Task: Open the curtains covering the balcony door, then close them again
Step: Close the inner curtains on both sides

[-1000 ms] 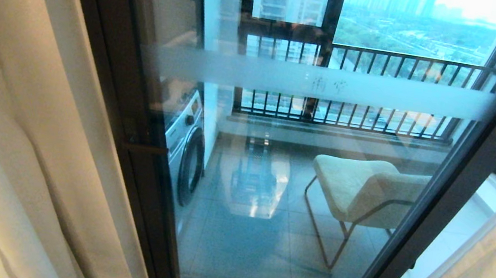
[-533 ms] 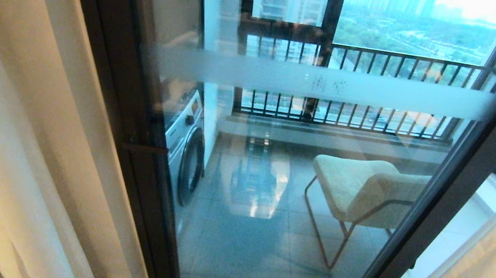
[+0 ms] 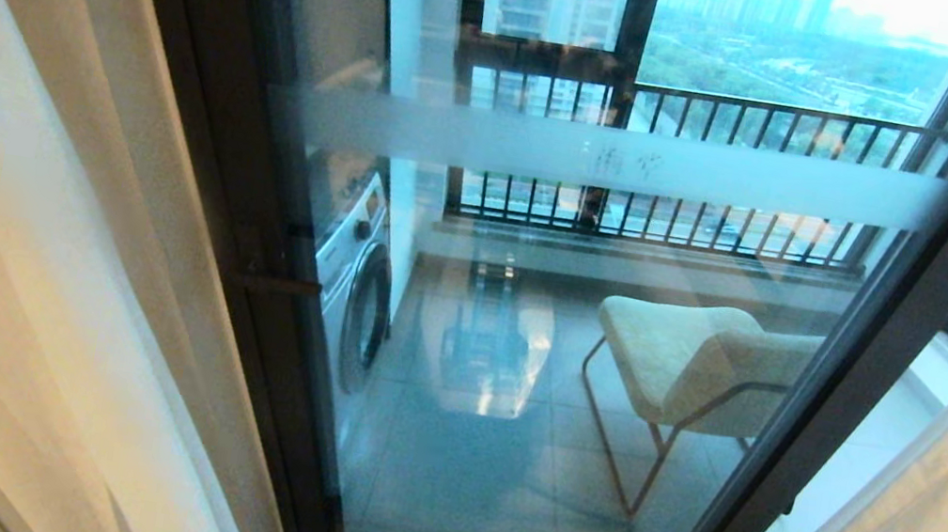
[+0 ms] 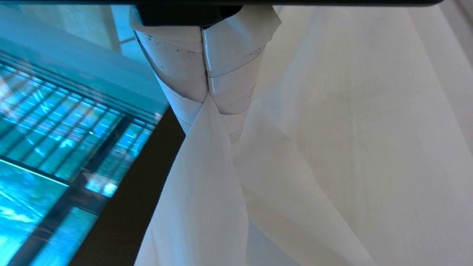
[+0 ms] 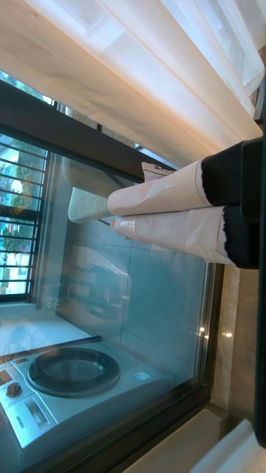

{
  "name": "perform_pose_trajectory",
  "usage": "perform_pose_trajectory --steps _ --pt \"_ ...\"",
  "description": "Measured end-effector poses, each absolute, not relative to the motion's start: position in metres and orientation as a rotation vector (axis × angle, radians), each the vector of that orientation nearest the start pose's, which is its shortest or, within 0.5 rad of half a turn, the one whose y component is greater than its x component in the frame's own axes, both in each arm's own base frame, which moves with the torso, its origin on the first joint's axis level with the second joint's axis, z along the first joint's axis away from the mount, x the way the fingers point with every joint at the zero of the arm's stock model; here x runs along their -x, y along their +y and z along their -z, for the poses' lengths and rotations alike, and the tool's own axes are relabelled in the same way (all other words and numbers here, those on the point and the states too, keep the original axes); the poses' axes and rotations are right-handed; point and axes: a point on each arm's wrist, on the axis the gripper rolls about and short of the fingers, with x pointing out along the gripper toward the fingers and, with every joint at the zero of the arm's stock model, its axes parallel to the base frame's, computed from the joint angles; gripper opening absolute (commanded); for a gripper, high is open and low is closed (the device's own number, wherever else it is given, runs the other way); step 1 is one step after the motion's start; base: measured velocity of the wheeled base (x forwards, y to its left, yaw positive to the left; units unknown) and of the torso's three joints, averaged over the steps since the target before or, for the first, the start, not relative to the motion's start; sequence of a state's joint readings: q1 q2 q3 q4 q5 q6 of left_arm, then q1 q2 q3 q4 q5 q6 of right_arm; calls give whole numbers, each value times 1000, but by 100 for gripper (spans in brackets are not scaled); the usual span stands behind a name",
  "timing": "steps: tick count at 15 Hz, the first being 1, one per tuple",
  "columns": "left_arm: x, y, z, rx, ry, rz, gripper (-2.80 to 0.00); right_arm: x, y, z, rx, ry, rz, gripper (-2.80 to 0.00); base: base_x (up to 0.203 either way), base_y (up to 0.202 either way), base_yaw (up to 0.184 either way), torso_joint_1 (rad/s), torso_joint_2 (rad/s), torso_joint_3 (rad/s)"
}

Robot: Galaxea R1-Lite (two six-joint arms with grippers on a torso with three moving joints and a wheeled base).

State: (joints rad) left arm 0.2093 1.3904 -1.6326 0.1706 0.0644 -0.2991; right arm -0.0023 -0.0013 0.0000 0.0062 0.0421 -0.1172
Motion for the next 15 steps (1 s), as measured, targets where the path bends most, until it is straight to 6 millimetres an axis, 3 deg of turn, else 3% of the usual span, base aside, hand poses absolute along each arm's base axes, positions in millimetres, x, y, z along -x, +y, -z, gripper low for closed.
perform_pose_trajectory --steps 8,15 --pt "-178 13 -421 296 -120 -114 -280 23 1 -75 117 3 -40 -280 0 0 0 0 0 0" --pt "-175 5 -418 297 -101 -63 -280 23 1 -75 117 2 -40 -280 0 0 0 0 0 0"
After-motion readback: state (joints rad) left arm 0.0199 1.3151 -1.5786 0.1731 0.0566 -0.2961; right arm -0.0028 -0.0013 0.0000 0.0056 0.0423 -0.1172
